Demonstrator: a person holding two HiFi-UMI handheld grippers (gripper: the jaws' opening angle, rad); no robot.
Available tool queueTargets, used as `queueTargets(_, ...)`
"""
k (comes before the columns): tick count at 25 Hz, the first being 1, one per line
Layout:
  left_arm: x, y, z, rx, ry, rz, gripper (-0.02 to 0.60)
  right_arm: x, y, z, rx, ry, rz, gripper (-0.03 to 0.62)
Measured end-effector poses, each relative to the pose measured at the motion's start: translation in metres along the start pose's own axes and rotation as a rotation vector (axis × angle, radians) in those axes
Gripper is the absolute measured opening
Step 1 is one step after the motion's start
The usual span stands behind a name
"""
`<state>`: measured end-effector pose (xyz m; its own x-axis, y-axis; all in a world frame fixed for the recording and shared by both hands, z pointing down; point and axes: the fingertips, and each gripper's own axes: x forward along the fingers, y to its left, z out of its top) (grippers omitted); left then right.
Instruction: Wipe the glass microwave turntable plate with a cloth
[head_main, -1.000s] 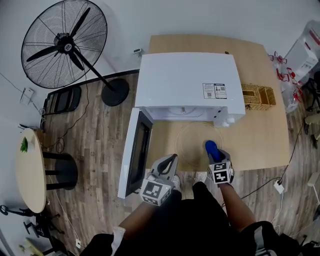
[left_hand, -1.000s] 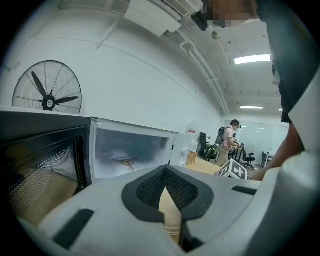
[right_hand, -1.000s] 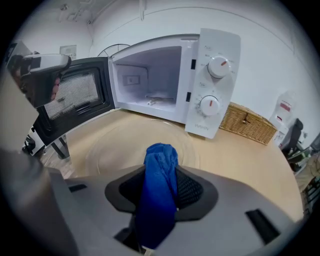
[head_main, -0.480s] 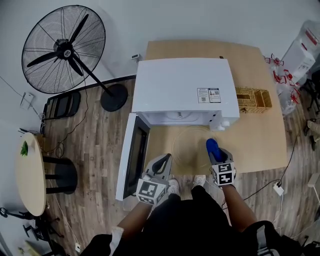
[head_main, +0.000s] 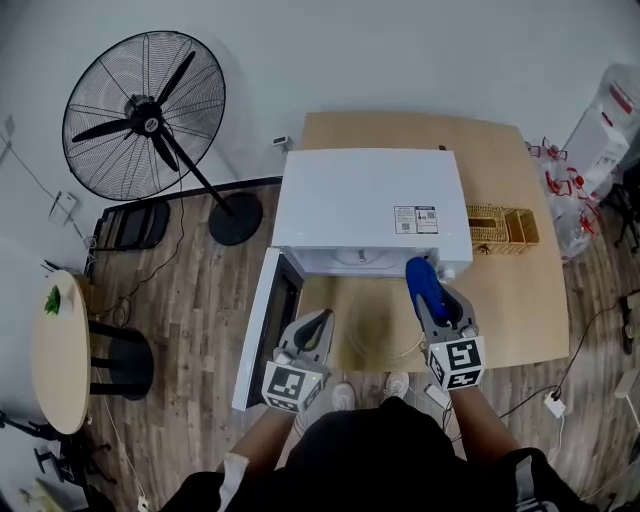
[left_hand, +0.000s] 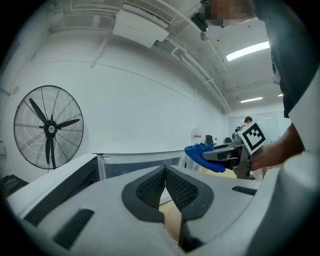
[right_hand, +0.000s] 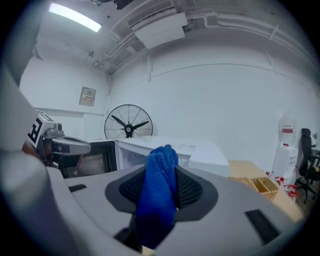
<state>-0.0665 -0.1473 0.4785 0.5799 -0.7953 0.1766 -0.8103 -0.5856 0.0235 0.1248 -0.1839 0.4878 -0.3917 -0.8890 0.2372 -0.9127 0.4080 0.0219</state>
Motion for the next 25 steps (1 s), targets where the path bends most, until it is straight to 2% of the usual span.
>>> queueTargets(5,0.003,-0.004,0.017,0.006,-0.043,0.012,0.002,-0.007,0.005,0.064,-0.055,-0.145,0.025,0.141)
queueTargets(11,0.004,-0.004,0.036,0.005,-0.080,0.029,0.002,-0.018,0.003,0.109,-0.082,-0.255,0.040,0.141)
queueTargets(20,0.015,-0.002,0.064,0.022,-0.144,0.045,0.002,-0.025,-0.004,0.132,-0.113,-0.308,0.032,0.141)
queueTargets(25,0.017,-0.007,0.069,0.028,-0.148,0.043,0.002,-0.029,-0.005,0.139,-0.153,-0.331,0.022,0.139)
